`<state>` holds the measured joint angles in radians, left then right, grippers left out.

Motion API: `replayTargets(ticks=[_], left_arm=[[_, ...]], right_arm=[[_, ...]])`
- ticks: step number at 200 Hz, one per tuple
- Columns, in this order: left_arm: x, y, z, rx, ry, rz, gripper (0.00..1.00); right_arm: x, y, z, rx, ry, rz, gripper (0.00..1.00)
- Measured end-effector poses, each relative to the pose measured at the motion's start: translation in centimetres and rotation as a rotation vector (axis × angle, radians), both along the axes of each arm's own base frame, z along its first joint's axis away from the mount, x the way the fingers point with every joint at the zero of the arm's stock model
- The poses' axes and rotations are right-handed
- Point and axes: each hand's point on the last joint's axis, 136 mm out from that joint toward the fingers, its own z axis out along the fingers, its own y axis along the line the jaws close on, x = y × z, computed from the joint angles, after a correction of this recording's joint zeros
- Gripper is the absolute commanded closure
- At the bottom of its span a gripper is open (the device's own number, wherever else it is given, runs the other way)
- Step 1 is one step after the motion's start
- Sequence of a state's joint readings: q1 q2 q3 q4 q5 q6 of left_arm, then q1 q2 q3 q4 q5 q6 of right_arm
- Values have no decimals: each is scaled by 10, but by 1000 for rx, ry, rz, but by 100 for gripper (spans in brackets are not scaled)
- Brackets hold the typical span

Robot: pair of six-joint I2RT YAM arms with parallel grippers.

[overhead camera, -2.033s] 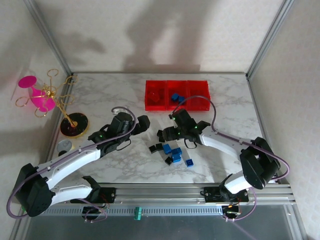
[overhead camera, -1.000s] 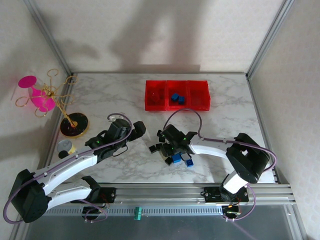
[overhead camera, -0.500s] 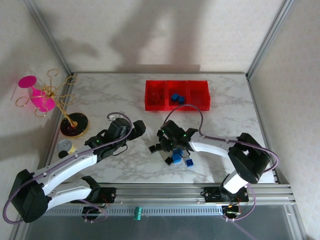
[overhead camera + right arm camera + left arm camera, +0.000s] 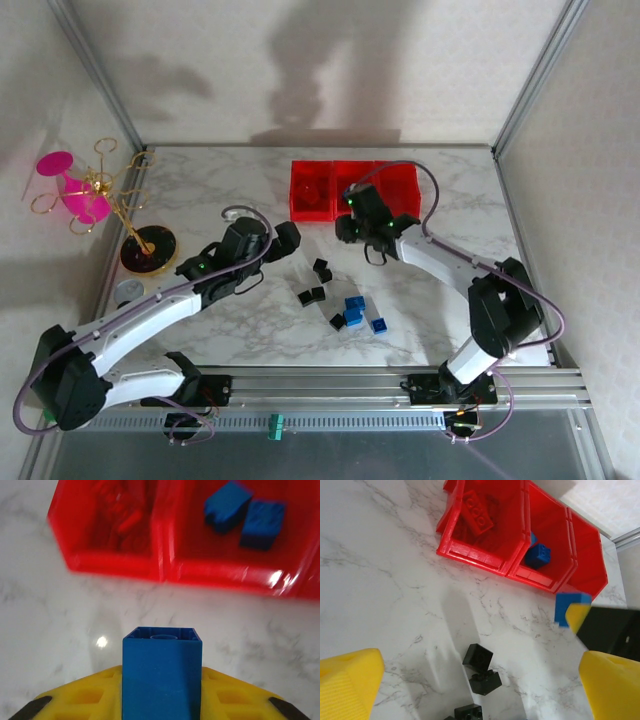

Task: Sort the legos into containers by color
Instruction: Place the lego in the container.

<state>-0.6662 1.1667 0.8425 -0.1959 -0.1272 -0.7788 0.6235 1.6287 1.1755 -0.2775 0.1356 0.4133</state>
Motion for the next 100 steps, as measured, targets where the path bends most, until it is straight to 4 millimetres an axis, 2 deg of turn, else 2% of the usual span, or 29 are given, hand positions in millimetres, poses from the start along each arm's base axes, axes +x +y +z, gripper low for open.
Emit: replayTargets(ticks=[25,70,84,100], left_arm=[[10,-5,2,13,-8,-3,0],[31,-7,11,11,-37,13,0],[37,-8,12,12,-41,18,1],[41,-10,11,13,-39,20,0]], right_arm=[[41,-12,1,-8,-40,-73,67],[104,-18,-18,-50,-80,-130,66],[122,-17,-21,-56,-98,-139,63],[140,-14,-24,-60,-116,-142,55]])
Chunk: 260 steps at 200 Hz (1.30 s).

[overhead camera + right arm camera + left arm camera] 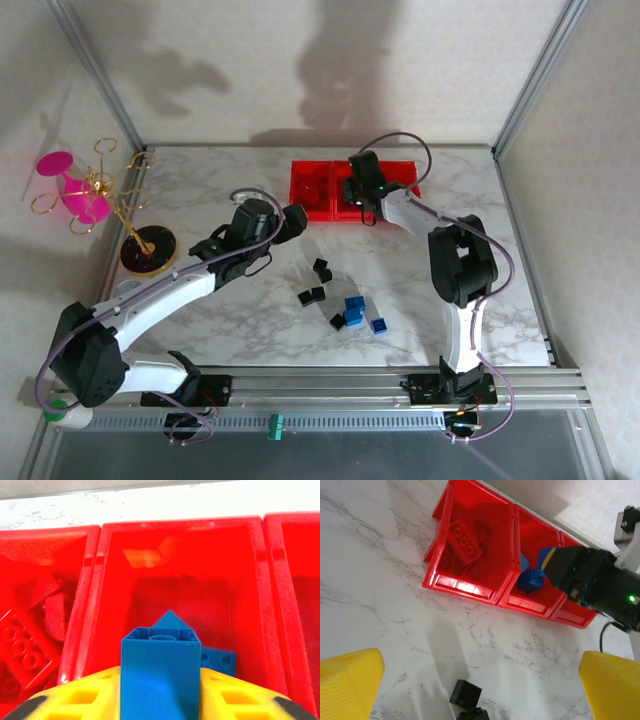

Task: Sort the legos into containers by color
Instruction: Place the lego in the container, then pick up the lego from the bottom-center of the table.

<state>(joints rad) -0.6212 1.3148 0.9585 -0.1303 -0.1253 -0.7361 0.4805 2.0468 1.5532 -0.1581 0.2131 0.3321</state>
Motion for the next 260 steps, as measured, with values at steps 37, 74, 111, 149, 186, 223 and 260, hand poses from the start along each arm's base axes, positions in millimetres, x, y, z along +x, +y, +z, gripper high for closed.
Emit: replayTargets(ticks=[37,74,111,149,186,223,260], left_arm=[[3,-2,1,-3,-2,-2,0],[3,-3,1,-4,-1,-9,0],[1,-5,1,-11,2,-20,0],[-6,-4,5,-21,-7,-30,0],[-19,-8,2,-24,-6,-61,0],[-39,-10,-4,-34,4,-87,0],[-60,-11,-22,-48,39,-104,0]], right_arm=[[27,4,1,-12,-33,0,44],[25,7,2,-1,-30,20,42],[0,0,17,20,-24,40,40],[-32,-7,45,65,-37,57,38],[-72,-8,42,66,9,90,35],[-122,-13,24,47,101,125,33],[-173,-12,6,10,191,171,30]])
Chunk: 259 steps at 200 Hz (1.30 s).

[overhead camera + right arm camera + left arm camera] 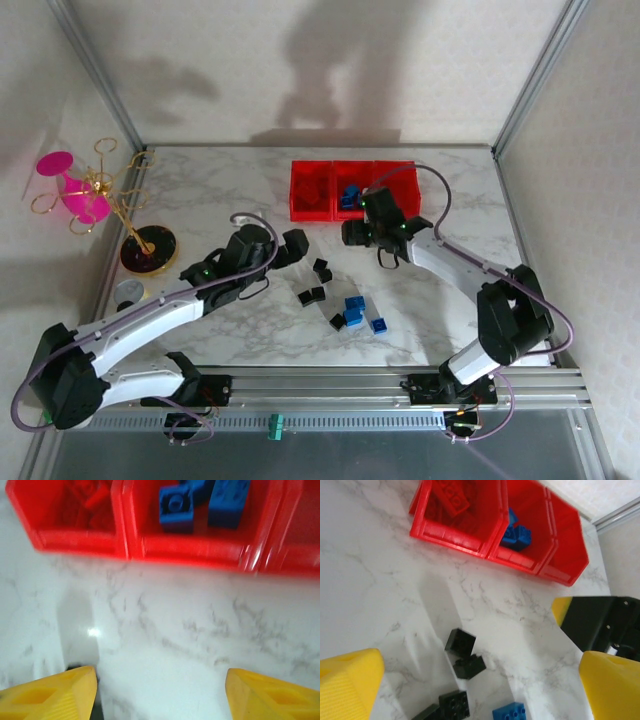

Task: Sort the legos into containers by color
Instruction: Pick up the lego from the bottom-center of the table.

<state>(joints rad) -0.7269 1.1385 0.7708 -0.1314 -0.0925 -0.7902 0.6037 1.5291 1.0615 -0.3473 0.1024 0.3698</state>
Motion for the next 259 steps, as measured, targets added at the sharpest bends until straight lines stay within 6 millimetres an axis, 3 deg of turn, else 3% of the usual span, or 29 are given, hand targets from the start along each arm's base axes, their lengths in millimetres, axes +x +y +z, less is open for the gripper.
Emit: replayTargets(ticks=[63,111,163,220,259], left_arm=[[-34,5,-42,24,70,-26,0],[-36,12,-49,21,78,8,0],[-36,17,-53,18,86,39,0],[-34,20,-52,29,73,61,0],[-34,20,-52,29,73,61,1]], right_arm=[[-87,-2,-31,-57,132,91,27],[-122,2,-50,-59,214,103,22],[-133,11,-78,-103,278,86,21],[-133,11,-98,-146,305,75,35],[-129,10,-100,-162,289,64,43]])
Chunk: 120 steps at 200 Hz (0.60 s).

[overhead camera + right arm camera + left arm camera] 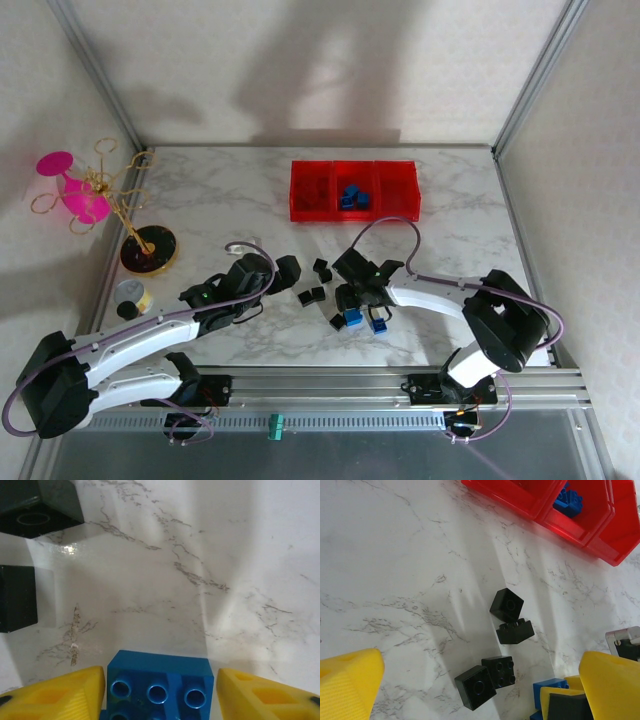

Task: Sort the legos into containers by color
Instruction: Pick up the lego from the bottom-center of the table.

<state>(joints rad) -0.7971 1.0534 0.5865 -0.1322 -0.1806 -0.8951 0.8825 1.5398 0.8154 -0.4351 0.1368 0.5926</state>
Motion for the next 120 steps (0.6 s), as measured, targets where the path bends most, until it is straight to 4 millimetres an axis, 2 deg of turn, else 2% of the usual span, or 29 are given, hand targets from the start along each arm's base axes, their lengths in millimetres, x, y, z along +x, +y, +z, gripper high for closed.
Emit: replayTargets(ticks=[35,78,120], left_arm=[[0,1,0,5,0,4,0],[1,4,-1,16,-1,13,0],[3,3,7,21,-16,14,0]], right_arm=[[0,-2,-7,-21,11,0,48],[3,-2,-5,-27,-5,-3,55],[14,7,8,-5,-39,4,54]])
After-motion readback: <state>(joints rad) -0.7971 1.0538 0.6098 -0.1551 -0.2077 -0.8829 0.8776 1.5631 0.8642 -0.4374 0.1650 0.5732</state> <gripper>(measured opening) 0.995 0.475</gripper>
